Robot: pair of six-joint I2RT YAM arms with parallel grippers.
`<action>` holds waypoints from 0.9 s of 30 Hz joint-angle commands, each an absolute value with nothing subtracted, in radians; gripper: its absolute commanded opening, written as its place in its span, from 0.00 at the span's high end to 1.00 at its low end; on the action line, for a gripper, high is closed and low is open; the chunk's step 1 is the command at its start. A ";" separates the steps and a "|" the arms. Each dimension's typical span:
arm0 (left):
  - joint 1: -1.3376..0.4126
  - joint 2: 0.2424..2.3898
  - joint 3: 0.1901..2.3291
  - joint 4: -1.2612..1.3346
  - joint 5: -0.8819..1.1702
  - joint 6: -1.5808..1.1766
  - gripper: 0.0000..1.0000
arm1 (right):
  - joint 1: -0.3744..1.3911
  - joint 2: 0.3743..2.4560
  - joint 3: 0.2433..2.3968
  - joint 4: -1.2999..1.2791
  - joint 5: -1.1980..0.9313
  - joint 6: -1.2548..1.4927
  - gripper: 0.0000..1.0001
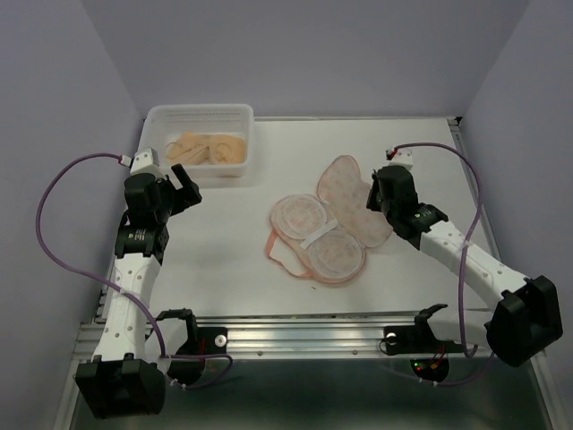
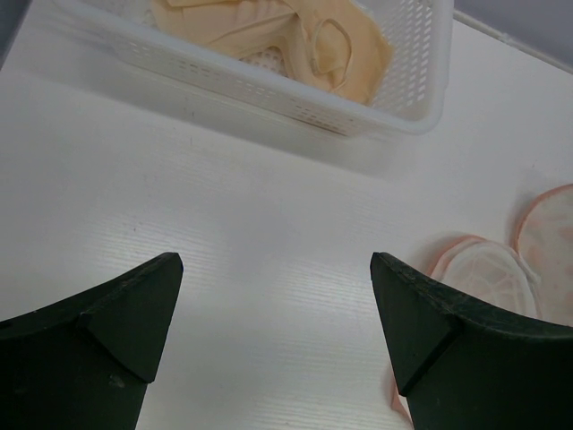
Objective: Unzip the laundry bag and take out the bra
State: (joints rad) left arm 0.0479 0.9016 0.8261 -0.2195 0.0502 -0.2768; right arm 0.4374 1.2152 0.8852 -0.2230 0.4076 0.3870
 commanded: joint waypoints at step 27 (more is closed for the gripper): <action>0.067 0.910 0.824 -0.175 0.035 -0.264 0.02 | 1.020 0.991 0.638 -0.015 0.270 0.132 0.96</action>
